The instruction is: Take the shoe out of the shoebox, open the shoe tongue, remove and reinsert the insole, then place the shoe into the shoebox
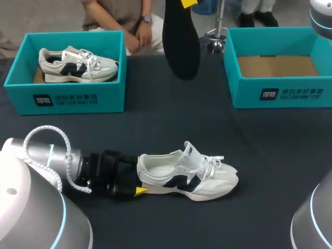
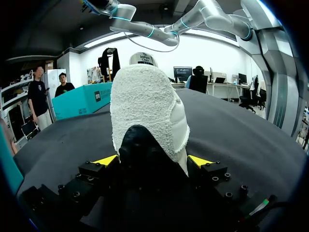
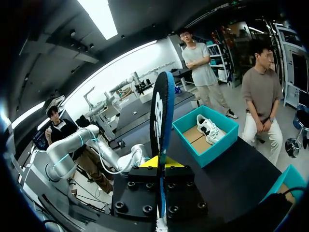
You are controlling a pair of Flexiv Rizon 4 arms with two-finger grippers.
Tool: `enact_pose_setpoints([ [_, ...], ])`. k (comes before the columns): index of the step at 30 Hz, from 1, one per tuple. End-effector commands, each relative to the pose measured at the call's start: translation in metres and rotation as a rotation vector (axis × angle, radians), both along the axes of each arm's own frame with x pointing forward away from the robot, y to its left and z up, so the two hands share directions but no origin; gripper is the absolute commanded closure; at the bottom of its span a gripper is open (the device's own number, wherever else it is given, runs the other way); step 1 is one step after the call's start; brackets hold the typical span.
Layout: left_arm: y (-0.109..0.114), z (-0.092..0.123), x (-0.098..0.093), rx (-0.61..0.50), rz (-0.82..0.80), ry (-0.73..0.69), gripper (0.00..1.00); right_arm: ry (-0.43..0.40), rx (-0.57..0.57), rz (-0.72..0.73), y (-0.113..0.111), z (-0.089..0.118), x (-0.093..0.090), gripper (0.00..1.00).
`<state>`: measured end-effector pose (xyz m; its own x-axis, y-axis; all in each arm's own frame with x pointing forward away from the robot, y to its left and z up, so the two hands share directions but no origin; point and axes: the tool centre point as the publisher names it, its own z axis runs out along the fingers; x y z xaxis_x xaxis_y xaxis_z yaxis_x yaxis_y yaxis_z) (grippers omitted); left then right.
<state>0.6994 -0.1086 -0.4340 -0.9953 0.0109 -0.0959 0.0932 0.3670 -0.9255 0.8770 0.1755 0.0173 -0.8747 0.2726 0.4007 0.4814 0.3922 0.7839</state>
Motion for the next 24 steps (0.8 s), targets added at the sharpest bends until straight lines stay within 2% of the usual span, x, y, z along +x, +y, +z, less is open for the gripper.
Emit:
enact_pose_setpoints([
  [1, -0.001, -0.003, -0.001, 0.004, 0.008, -0.003, 1.0, 0.001, -0.002, -0.002, 0.0, 0.0, 0.0, 1.0],
  [3, -0.001, -0.002, -0.001, 0.0, 0.009, -0.002, 1.0, 0.001, -0.002, -0.002, 0.0, 0.0, 0.0, 1.0],
  [4, 0.0, -0.001, -0.001, -0.003, 0.011, 0.0, 0.96, 0.001, -0.002, -0.002, 0.0, 0.0, 0.0, 1.0],
  [5, 0.0, -0.001, -0.001, -0.003, 0.008, -0.001, 0.64, 0.001, -0.002, -0.002, 0.0, 0.0, 0.0, 1.0],
  [6, 0.001, -0.001, -0.001, -0.003, 0.008, -0.001, 0.54, 0.001, -0.002, -0.002, 0.0, 0.0, 0.0, 1.0],
  [7, 0.001, 0.0, -0.001, -0.003, 0.009, -0.001, 0.24, 0.001, -0.002, -0.002, 0.0, 0.0, 0.0, 1.0],
  [8, 0.002, 0.0, -0.001, -0.006, 0.013, -0.001, 0.0, 0.001, -0.002, -0.002, 0.0, 0.0, 0.0, 1.0],
  [18, 0.008, 0.0, 0.001, -0.001, 0.016, -0.003, 0.0, 0.001, -0.002, -0.002, 0.0, 0.0, 0.0, 1.0],
  [24, 0.018, 0.006, 0.005, 0.046, 0.006, -0.013, 0.0, 0.001, -0.002, -0.002, 0.0, 0.0, 0.0, 1.0],
])
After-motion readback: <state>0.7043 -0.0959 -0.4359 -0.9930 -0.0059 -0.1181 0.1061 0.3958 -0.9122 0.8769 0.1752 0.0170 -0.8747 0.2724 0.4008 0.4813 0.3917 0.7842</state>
